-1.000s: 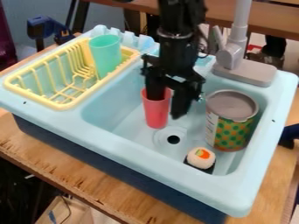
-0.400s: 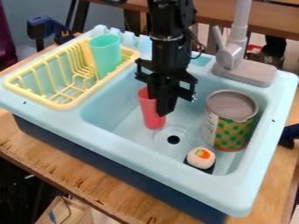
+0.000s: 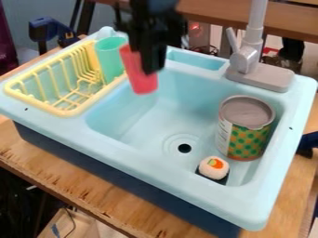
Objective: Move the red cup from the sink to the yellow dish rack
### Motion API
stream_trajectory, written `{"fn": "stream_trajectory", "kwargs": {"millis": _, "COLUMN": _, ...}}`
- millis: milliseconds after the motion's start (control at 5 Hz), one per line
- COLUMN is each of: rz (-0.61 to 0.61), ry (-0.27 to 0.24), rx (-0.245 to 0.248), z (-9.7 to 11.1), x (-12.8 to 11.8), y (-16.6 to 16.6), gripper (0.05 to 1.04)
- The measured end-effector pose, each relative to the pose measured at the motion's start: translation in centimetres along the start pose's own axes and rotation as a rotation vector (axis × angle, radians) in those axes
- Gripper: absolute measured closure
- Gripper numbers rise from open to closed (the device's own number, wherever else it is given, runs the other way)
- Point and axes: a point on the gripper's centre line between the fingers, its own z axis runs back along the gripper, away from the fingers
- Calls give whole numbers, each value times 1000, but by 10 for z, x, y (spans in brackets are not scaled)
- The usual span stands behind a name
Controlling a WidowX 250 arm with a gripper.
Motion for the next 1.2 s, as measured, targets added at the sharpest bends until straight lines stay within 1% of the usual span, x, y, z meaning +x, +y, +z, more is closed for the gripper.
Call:
{"fn": "stream_trajectory", "kwargs": {"millis": 200, "rz": 37, "ry": -36, "rx": -21, "z": 36, "x": -22, "y": 18, "gripper": 987}}
{"fn": "stream_trajectory", "kwargs": {"millis": 400, "rz": 72, "ry": -66, "rx": -40, "z": 57, "x": -35, "y": 39, "gripper": 987}}
{"fn": "stream_trajectory", "kwargs": {"millis": 600, "rz": 119, "ry": -129, "rx": -59, "z": 76, "x": -28, "y": 74, "gripper": 987}}
{"fn": "stream_trajectory", "kwargs": {"millis": 800, "rz": 178, "ry": -153, "rx": -78, "z": 79, "x": -16, "y": 111, "gripper": 987}}
{"fn": "stream_trajectory", "kwargs": {"millis": 1000, "rz": 229, "ry": -129, "rx": -72, "z": 65, "x": 1, "y": 141, "gripper": 987}}
{"fn": "stream_trajectory", "kwargs": {"millis": 1200, "rz": 264, "ry": -98, "rx": -82, "z": 48, "x": 13, "y": 154, "gripper": 987}}
